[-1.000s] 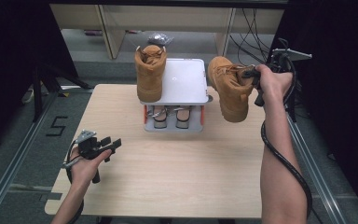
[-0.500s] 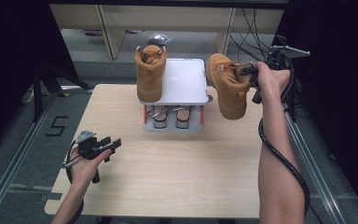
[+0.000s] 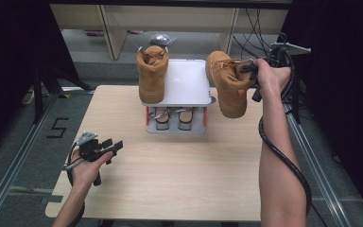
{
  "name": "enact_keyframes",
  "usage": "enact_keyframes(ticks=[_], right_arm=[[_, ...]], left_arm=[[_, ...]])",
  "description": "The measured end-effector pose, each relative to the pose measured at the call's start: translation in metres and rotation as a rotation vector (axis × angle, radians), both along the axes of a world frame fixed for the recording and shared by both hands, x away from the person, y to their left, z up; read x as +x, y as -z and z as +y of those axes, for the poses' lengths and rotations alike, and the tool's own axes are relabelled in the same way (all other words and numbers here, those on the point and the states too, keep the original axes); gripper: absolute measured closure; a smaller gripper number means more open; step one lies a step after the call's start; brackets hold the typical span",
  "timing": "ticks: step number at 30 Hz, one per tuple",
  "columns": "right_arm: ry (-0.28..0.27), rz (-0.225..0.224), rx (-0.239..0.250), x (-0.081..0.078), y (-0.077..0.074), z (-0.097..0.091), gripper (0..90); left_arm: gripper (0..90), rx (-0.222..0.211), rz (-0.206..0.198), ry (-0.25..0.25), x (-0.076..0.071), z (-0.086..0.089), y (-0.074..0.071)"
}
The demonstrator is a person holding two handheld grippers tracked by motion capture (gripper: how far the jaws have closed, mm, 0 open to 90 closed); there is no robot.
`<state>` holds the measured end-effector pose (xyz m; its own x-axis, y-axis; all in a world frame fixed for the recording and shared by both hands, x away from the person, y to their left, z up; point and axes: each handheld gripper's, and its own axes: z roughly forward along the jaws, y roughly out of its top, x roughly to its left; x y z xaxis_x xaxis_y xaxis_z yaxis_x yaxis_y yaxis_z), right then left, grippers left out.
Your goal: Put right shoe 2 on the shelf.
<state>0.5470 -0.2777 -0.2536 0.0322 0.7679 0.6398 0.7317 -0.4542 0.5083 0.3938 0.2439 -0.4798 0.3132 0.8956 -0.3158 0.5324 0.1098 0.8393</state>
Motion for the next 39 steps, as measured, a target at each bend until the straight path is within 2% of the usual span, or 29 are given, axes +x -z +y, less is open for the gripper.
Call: enact_keyframes(ticks=[1,4,6,7,8,9,10,12,17,18,20,21,24,26,28,30,31,32,36,37,39], right_arm=[[0.003,0.006,0.018,0.0,0.0,0.001,84.7],[0.006,0.018,0.023,0.001,-0.001,0.004,84.7],[-0.004,0.007,0.014,0.001,-0.001,0.004,84.7],[-0.001,0.021,0.028,0.001,-0.003,0.005,84.7],[-0.005,-0.006,-0.002,0.002,-0.002,0.005,84.7],[0.001,0.01,0.024,0.002,-0.003,0.006,84.7],[0.001,0.014,0.026,0.002,-0.004,0.007,84.7],[-0.001,-0.006,0.013,0.002,-0.005,0.007,84.7],[-0.001,0.001,0.028,0.003,-0.008,0.01,84.7],[-0.003,-0.01,0.021,0.003,-0.008,0.011,84.7],[-0.001,-0.006,0.03,0.004,-0.008,0.013,84.6],[-0.008,-0.011,0.016,0.004,-0.008,0.012,84.6],[-0.007,0.004,0.036,0.005,-0.008,0.016,84.5],[-0.011,-0.011,0.027,0.006,-0.007,0.017,84.6],[-0.014,-0.003,0.04,0.007,-0.008,0.019,84.5],[-0.019,-0.01,0.033,0.008,-0.008,0.021,84.5],[-0.012,0.007,0.045,0.008,-0.01,0.023,84.5],[-0.017,-0.013,0.029,0.009,-0.009,0.023,84.5],[-0.026,-0.005,0.034,0.01,-0.012,0.028,84.5],[-0.027,-0.02,0.029,0.011,-0.011,0.029,84.5],[-0.026,-0.003,0.046,0.011,-0.013,0.031,84.4]], left_arm=[[45.6,0.0,0.0,0.0,0.0,0.0,0.0],[45.6,0.003,0.002,-0.002,0.0,0.001,0.0],[45.6,0.002,0.003,-0.002,0.0,0.001,0.0],[45.6,0.003,0.004,-0.001,0.0,0.001,0.0],[45.6,0.001,0.004,-0.002,0.0,0.001,0.0],[45.6,0.002,0.004,-0.001,0.0,0.001,0.0],[45.6,0.002,0.003,-0.001,0.0,0.001,0.0],[45.6,0.002,0.002,-0.002,0.0,0.001,0.0],[45.6,0.0,0.004,-0.001,0.0,0.001,0.0],[45.6,0.0,0.003,-0.001,0.0,0.001,0.0],[45.6,0.0,0.002,-0.002,0.0,0.001,0.0],[45.6,0.0,0.003,-0.001,0.0,0.001,0.0],[45.5,-0.001,0.005,-0.002,0.0,0.001,0.001],[45.6,-0.002,0.004,-0.002,0.0,0.001,0.001],[45.6,-0.003,0.003,0.002,0.0,0.001,0.001],[45.6,-0.002,0.003,0.004,0.0,0.001,0.001],[45.6,-0.001,0.004,0.003,0.0,0.0,0.001],[45.6,0.001,0.004,0.001,0.0,0.0,0.001],[45.6,-0.002,0.003,0.005,0.0,0.001,0.001],[45.6,-0.001,0.003,0.001,-0.001,0.001,0.001],[45.6,-0.002,0.004,-0.001,-0.001,0.001,0.001]])
